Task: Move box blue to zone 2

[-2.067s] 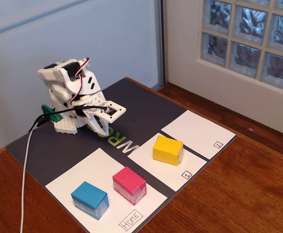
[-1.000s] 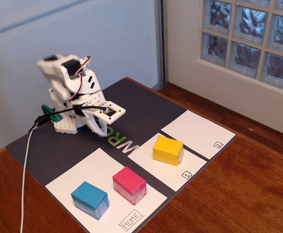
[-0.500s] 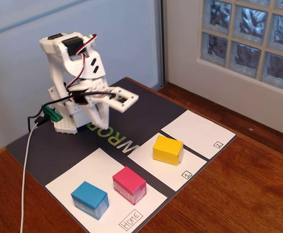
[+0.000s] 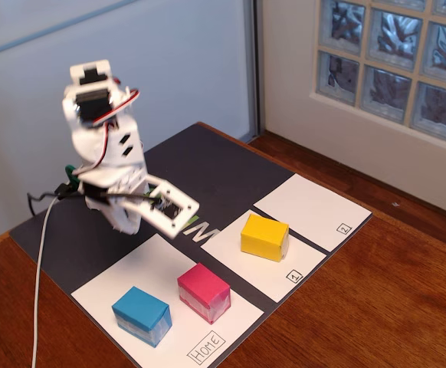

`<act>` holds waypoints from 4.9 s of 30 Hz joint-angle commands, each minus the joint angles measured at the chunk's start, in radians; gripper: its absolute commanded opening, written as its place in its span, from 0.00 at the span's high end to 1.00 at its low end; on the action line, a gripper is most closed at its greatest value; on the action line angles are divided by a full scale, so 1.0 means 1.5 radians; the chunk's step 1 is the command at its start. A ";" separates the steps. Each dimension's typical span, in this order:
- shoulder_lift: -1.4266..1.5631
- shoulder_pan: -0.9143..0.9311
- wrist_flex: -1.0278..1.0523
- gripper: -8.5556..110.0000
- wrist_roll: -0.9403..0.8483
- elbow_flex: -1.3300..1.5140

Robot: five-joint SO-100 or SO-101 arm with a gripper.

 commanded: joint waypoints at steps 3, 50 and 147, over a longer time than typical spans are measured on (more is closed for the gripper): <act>-0.108 0.010 0.076 0.93 -0.053 -0.205; 0.009 -0.038 -0.142 0.64 -0.024 0.181; 0.044 0.003 0.104 0.93 0.053 -0.137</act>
